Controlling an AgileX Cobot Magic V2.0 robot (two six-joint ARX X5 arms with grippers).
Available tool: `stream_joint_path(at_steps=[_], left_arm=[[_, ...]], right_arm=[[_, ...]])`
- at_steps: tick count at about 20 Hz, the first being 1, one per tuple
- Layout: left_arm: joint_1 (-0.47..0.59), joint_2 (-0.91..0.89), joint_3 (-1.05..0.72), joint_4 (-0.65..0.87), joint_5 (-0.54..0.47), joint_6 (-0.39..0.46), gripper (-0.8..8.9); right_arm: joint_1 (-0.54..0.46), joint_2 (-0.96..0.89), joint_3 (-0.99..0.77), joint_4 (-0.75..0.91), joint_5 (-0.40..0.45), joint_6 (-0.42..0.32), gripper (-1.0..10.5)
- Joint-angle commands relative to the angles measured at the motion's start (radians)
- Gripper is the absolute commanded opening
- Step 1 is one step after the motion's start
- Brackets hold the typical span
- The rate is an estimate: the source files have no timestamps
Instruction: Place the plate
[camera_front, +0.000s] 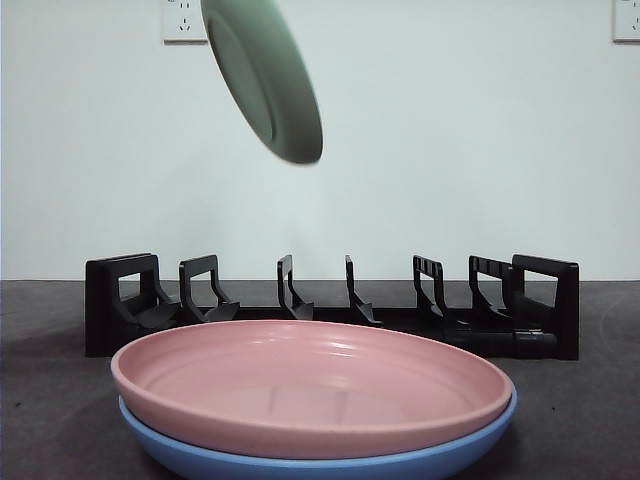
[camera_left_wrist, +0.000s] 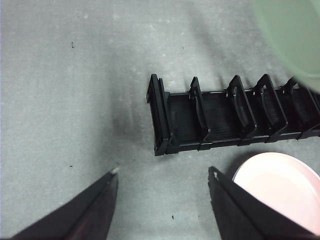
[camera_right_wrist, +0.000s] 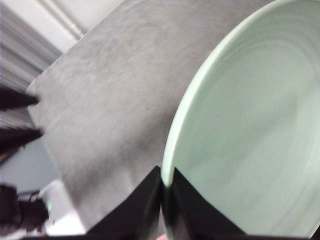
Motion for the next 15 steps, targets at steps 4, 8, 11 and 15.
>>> stream_joint_path(at_steps=[4,8,11,15], left_arm=[[0.000,0.006,0.022,0.010,-0.002,-0.001,2.81],[0.000,0.006,0.022,0.010,-0.002,-0.002,2.80],[0.000,0.006,0.022,0.010,-0.002,-0.002,2.81],[0.000,0.006,0.022,0.009,-0.002,-0.001,2.80]], right_arm=[[0.134,-0.043,0.035,-0.038,0.122,-0.127,0.1],[0.249,-0.074,0.026,0.038,0.192,-0.151,0.1],[0.317,-0.086,0.022,0.105,0.224,-0.171,0.1],[0.341,-0.110,-0.006,0.147,0.246,-0.175,0.1]])
